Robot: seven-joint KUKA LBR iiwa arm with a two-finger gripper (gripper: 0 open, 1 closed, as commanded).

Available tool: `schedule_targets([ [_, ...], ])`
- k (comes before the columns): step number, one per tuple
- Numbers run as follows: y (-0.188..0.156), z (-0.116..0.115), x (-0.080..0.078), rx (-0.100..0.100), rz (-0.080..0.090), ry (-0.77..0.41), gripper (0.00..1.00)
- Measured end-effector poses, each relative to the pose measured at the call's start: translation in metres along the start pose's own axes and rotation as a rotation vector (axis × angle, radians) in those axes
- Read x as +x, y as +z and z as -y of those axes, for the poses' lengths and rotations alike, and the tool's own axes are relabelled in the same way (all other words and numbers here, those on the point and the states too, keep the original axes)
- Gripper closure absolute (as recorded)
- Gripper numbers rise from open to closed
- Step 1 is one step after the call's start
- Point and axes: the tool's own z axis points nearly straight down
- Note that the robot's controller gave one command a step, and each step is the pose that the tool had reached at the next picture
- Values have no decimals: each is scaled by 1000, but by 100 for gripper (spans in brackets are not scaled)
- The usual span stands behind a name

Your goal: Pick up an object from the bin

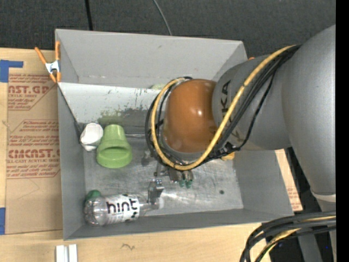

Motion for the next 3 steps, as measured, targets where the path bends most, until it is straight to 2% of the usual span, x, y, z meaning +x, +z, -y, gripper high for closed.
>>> schedule_targets([
  [1, 52, -12, -13, -2, 5, -93, 0],
  [2, 76, -22, -4, 1, 14, -221, 0],
  [3, 57, -101, -17, 17, -22, -542, 100],
])
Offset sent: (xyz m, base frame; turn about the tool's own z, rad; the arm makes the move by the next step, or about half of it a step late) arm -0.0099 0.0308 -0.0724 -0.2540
